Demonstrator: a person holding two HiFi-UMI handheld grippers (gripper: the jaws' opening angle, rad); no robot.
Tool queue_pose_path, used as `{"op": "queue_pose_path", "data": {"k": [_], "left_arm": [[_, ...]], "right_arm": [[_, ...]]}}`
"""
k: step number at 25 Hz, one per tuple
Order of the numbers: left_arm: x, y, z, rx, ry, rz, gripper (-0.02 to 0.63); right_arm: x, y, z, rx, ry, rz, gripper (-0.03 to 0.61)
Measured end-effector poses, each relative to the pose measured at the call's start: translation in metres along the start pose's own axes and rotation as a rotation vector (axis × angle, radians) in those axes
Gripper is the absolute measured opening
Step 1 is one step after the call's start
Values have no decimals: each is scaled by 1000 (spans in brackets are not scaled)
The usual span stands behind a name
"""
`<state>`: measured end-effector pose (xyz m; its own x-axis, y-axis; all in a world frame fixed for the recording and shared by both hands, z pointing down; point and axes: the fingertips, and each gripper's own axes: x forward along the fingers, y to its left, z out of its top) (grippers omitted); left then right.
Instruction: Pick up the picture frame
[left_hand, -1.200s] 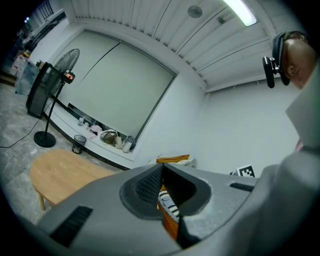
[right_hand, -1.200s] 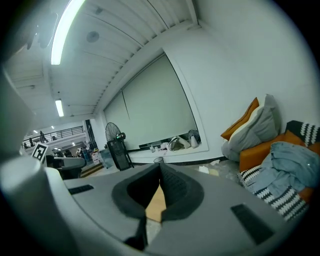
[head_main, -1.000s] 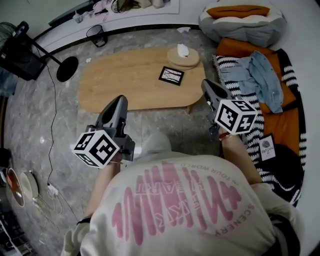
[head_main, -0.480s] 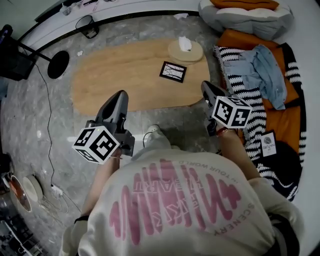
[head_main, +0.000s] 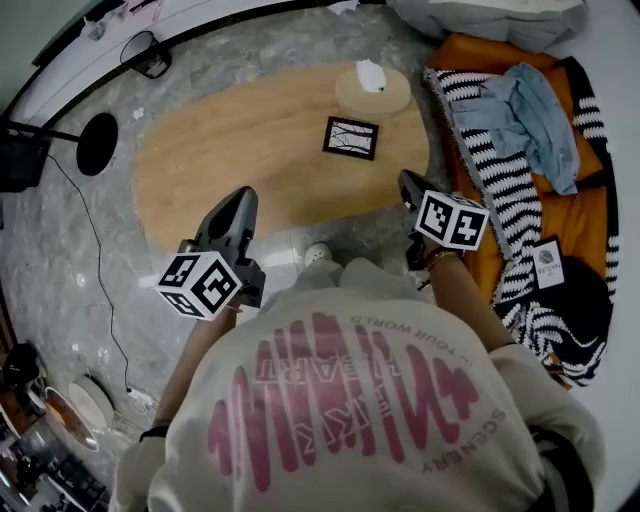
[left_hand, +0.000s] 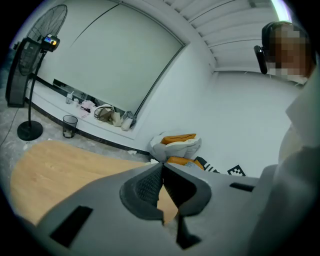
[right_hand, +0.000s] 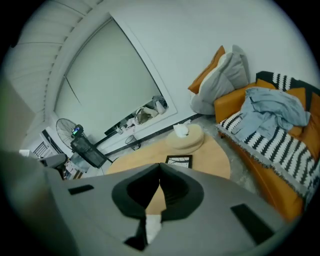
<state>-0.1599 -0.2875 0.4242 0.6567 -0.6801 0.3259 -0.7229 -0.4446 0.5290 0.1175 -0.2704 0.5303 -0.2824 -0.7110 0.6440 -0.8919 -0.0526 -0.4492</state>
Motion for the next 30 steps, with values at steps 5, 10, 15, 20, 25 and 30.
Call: {"op": "queue_pose_path", "data": {"k": [5,10,15,20,25,30], "left_arm": [[24,30,-27,-28,84,17,5],[41,43,-46,-99,139,8,5],[53,65,-53,-117,196,82,5],[70,87,-58,-136,258,182,5],[92,110,-64,-183,271,262,5],[111,121,-66,-261,281,316,5]], "right_arm": [[38,-15,-33,119,47,-12,6],[76,-44,-59,220,120,-39,6],[124,-74,-72,363,181,-63,5],[167,-101,-75,338,273,-104,6],[202,-120,-83,328,379,-107,77],[224,-133,-89,330,461,-152,126]]}}
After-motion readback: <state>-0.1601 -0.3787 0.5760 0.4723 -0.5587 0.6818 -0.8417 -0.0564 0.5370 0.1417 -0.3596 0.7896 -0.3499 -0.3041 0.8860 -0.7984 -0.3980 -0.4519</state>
